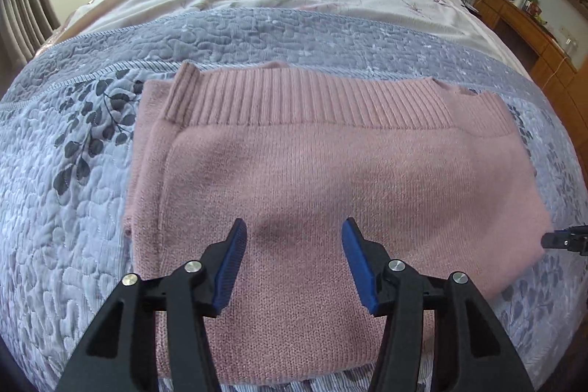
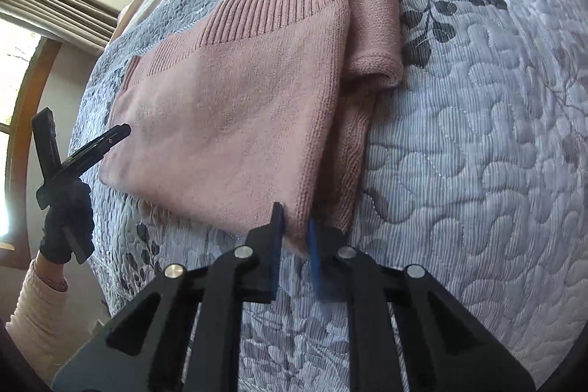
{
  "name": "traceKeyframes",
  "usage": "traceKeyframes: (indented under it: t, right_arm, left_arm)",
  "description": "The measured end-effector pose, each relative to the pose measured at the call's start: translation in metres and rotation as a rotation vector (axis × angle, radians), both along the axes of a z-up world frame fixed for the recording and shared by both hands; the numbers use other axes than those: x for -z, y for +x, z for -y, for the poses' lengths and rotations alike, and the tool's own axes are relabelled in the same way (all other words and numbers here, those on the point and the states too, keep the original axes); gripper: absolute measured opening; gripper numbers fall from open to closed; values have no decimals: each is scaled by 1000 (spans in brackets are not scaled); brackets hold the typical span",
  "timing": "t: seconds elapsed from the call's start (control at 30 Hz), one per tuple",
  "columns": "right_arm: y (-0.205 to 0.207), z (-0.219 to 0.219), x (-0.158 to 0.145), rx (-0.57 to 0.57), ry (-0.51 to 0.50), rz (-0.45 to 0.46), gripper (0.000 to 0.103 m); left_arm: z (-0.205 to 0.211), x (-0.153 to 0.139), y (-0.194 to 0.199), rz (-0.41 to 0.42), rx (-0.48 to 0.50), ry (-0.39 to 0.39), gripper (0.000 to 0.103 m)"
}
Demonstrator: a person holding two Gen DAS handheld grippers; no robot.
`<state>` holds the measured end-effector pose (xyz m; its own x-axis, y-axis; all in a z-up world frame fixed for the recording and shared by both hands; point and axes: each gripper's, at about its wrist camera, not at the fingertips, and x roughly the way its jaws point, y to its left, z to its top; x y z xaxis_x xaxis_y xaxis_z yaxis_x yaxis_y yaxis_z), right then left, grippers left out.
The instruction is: Fold small clothes
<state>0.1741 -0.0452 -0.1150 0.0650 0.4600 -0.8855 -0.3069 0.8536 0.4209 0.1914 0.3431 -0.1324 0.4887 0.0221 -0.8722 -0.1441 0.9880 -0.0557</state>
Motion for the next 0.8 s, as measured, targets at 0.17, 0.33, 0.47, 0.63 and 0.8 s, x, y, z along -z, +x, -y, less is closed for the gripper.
traceKeyframes:
  t: [0.17, 0.33, 0.47, 0.63, 0.8]
  right_arm:
    - [-1, 4, 10, 12, -60, -15, 7]
    - [1, 8, 24, 37, -54, -29, 8]
    - [2, 6, 24, 35, -48, -30, 8]
    - [15, 15, 0, 43, 8, 2, 47]
    - [52, 32, -11, 115, 96, 3, 67]
  left_arm:
    - [-6, 16, -3, -9, -12, -19, 54]
    - [-7, 21, -5, -1, -11, -20, 56]
    - [-5, 21, -6, 3, -7, -7, 56]
    - [-1, 1, 2, 13, -9, -45, 56]
    - [13, -17, 25, 49, 19, -55, 56]
